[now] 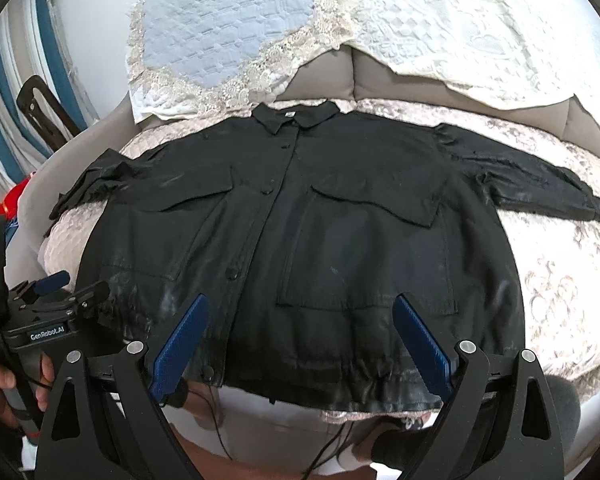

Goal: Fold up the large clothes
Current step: 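Grasp the jacket sleeve nearest the left tool with the left tool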

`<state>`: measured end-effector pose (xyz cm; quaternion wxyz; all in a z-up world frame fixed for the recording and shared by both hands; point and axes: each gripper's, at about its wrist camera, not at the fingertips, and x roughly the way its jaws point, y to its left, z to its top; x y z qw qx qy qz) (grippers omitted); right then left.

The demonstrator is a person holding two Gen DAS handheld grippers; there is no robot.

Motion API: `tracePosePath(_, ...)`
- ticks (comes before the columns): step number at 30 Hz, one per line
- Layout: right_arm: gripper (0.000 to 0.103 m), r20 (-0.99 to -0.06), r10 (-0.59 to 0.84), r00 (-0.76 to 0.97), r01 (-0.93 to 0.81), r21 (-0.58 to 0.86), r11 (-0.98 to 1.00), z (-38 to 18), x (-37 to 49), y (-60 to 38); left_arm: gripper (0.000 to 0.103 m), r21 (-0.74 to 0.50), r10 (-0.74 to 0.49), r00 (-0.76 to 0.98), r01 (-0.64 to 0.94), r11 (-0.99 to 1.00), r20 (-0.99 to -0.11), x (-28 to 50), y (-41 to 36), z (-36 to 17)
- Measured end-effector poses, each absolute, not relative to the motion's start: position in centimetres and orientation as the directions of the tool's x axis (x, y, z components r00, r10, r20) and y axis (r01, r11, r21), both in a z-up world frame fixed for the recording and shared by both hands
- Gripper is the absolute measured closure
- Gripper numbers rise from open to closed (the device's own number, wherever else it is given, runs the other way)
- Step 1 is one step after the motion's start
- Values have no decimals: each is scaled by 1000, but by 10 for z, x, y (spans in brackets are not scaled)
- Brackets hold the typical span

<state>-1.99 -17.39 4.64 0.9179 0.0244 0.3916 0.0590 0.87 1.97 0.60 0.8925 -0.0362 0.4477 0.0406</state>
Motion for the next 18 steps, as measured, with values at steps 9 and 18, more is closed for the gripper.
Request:
tracePosePath(9, 9, -718, 108, 687, -97, 57, 994, 53, 5, -171, 2, -51, 75, 602, -189, 981, -795, 38, 68, 18)
tracePosePath(18, 10, -718, 124, 685, -139, 38, 990, 57, 37, -159, 4, -5, 284, 591, -438, 899, -755, 79, 185, 31)
